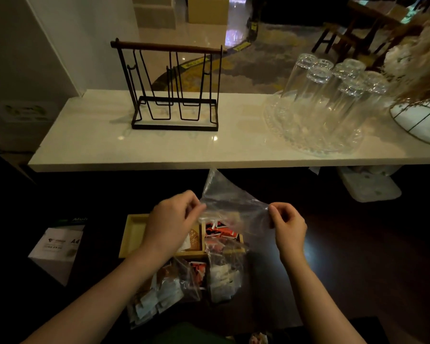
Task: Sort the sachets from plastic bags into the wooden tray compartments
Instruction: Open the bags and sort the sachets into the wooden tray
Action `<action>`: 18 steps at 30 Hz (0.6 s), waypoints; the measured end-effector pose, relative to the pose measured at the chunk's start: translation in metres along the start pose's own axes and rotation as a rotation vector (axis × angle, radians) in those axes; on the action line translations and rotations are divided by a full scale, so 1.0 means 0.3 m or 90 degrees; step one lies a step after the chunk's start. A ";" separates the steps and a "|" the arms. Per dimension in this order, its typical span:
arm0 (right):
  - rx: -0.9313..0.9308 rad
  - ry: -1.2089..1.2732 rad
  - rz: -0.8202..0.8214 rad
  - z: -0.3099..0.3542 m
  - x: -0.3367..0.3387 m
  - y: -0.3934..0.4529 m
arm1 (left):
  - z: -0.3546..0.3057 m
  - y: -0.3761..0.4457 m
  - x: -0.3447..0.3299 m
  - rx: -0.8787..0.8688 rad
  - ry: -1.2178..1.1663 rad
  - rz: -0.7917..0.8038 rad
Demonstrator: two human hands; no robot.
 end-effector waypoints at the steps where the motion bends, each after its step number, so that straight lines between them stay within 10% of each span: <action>1: -0.021 -0.025 -0.027 -0.044 0.017 0.000 | 0.015 -0.020 -0.063 0.004 0.010 0.042; 12: -0.229 -0.084 -0.283 -0.340 0.241 -0.086 | -0.023 -0.141 -0.450 -0.107 0.136 0.326; 18: -0.240 -0.258 -0.141 -0.372 0.231 -0.102 | -0.041 -0.169 -0.419 -0.153 0.172 0.323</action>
Point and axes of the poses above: each hand's wrist, its own y-axis towards the middle knuckle, its own x-axis out of the back of the hand, z = x × y, the point moved 8 cm from there along y, towards the middle knuckle, and after that the axes turned 6 degrees about y, right-handed, at the moved point
